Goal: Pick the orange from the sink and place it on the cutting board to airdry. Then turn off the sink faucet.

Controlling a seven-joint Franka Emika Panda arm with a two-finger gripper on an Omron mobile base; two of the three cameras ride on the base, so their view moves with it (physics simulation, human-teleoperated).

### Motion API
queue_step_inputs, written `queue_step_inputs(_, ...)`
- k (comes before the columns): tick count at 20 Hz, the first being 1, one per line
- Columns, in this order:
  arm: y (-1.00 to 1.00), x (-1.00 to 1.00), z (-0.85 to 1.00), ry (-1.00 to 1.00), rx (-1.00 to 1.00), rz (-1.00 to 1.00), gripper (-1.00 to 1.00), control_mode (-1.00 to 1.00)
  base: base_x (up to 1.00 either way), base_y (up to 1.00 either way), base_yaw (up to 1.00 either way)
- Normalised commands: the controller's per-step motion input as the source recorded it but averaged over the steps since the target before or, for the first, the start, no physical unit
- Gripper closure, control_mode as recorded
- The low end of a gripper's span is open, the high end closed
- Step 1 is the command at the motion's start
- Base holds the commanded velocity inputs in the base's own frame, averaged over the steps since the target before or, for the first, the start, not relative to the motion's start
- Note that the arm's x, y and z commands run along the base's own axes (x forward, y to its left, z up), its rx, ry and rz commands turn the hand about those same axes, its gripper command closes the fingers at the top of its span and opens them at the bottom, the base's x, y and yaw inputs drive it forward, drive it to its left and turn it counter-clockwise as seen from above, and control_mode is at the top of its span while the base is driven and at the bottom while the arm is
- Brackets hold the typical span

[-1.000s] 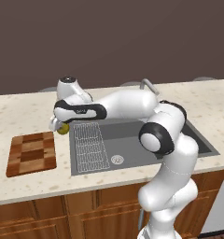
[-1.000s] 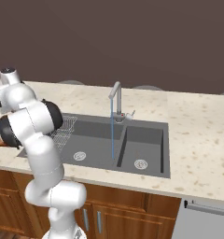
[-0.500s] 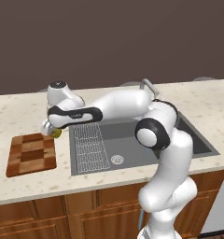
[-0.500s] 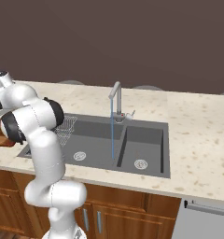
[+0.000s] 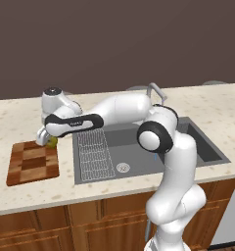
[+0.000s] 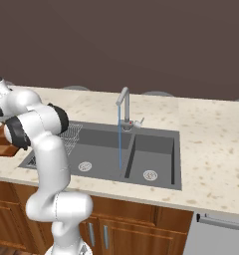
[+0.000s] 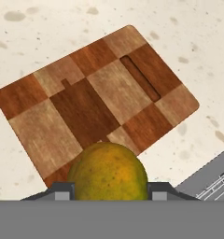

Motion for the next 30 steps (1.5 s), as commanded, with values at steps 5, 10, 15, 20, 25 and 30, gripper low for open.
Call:
queue_step_inputs(5, 0.22, 0.06, -0.23, 0.00, -0.01, 0.02, 1.00, -1.00, 0.00, 0.00, 0.00)
queue_step_inputs(10, 0.21, 0.08, -0.22, 0.00, 0.00, 0.02, 1.00, -1.00, 0.00, 0.00, 0.00)
queue_step_inputs(15, 0.20, 0.09, -0.18, 0.02, 0.00, 0.01, 1.00, -1.00, 0.00, 0.00, 0.00)
queue_step_inputs(20, 0.20, 0.12, -0.19, 0.03, -0.01, 0.01, 1.00, -1.00, 0.00, 0.00, 0.00)
queue_step_inputs(25, 0.19, 0.16, -0.19, 0.04, 0.00, 0.00, 1.00, -1.00, 0.00, 0.00, 0.00)
queue_step_inputs(30, 0.17, 0.12, -0.19, 0.00, 0.00, 0.00, 1.00, -1.00, 0.00, 0.00, 0.00)
